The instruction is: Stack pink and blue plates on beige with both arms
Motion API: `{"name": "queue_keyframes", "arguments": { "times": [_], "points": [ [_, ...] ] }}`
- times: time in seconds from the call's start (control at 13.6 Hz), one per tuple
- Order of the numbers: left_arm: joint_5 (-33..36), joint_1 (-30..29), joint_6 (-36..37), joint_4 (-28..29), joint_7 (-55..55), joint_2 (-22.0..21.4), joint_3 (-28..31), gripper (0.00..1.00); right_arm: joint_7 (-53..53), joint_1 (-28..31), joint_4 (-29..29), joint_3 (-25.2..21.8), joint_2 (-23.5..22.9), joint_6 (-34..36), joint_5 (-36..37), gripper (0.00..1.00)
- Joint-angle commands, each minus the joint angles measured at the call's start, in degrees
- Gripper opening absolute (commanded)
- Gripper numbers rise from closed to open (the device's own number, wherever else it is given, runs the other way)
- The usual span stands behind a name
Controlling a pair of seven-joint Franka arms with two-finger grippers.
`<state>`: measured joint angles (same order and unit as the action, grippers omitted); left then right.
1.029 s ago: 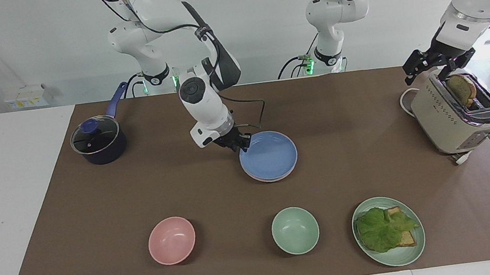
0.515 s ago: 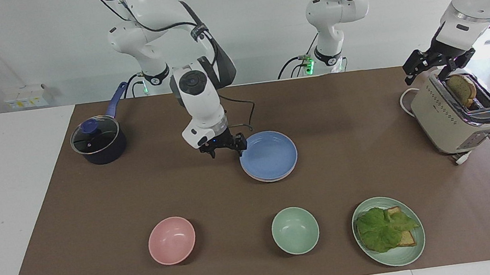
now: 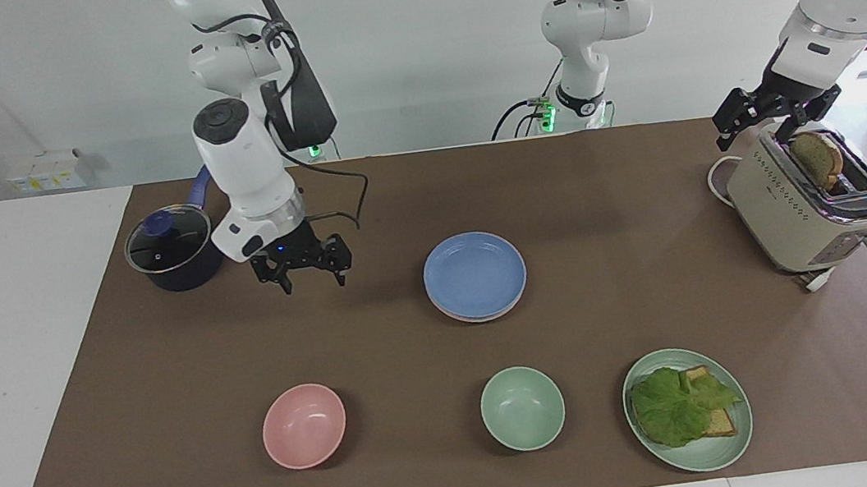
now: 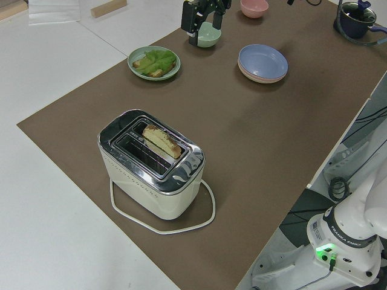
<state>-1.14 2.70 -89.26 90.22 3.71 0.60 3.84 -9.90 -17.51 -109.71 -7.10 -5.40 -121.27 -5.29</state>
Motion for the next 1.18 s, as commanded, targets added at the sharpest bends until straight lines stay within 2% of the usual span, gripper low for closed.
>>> {"name": "queue_keyframes", "arguments": {
  "times": [0.0,0.29,0.51,0.81,1.1],
  "points": [
    [0.5,-0.2,0.8,0.0,0.5,-0.6,-0.1,1.00,2.2,3.3,-0.7,0.6,3.7,4.8,1.2,1.00],
    [0.5,-0.2,0.8,0.0,0.5,-0.6,-0.1,1.00,5.4,9.3,-0.7,0.5,6.5,11.3,1.3,1.00],
    [0.5,-0.2,0.8,0.0,0.5,-0.6,-0.1,1.00,6.5,13.8,0.8,0.5,7.2,11.8,1.3,1.00],
    [0.5,-0.2,0.8,0.0,0.5,-0.6,-0.1,1.00,6.2,14.0,11.7,0.9,7.3,22.2,5.5,1.00],
    [0.5,-0.2,0.8,0.0,0.5,-0.6,-0.1,1.00,5.9,13.9,21.8,1.4,7.2,33.6,5.7,1.00]
  ]
}}
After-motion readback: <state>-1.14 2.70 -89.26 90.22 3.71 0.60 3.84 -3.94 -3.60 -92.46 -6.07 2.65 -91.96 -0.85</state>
